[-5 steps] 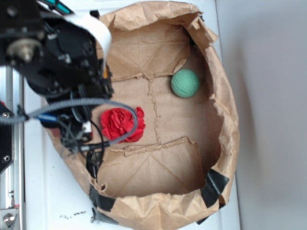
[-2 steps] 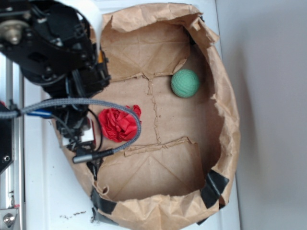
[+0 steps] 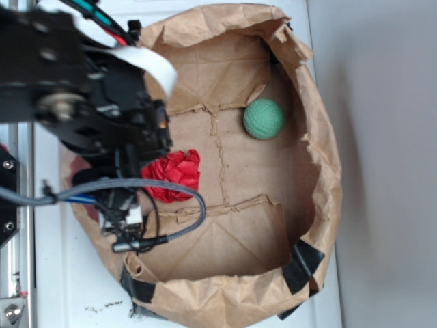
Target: Grab the red paper.
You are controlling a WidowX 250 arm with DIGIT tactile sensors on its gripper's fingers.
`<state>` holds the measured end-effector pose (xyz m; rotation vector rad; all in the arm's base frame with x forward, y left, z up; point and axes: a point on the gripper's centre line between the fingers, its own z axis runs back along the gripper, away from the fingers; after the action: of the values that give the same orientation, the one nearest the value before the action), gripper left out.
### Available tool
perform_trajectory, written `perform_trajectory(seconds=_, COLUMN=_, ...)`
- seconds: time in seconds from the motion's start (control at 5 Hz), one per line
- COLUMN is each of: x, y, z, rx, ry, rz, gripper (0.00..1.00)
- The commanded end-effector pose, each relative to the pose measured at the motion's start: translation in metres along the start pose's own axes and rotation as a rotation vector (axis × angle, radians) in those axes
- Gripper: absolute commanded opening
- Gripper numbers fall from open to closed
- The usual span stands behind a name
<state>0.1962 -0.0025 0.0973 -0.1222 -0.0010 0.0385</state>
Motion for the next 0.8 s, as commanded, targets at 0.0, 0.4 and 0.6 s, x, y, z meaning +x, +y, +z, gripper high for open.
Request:
perform_trajectory(seconds=0.0, x=-0.004, y=0.004, z=0.011, rx=0.002, ry=-0.037, rz=-0.026, gripper=1.0)
perform_trajectory(seconds=0.4, x=0.022, y=0.027, z=0.006, rx=-0.02, ry=-0.099, rz=-0.002, gripper=1.0)
perform_trajectory(seconds=0.6, x=0.044, y=0.034, z=-0.002, rx=-0.003, ry=-0.136, rz=-0.057, gripper=1.0)
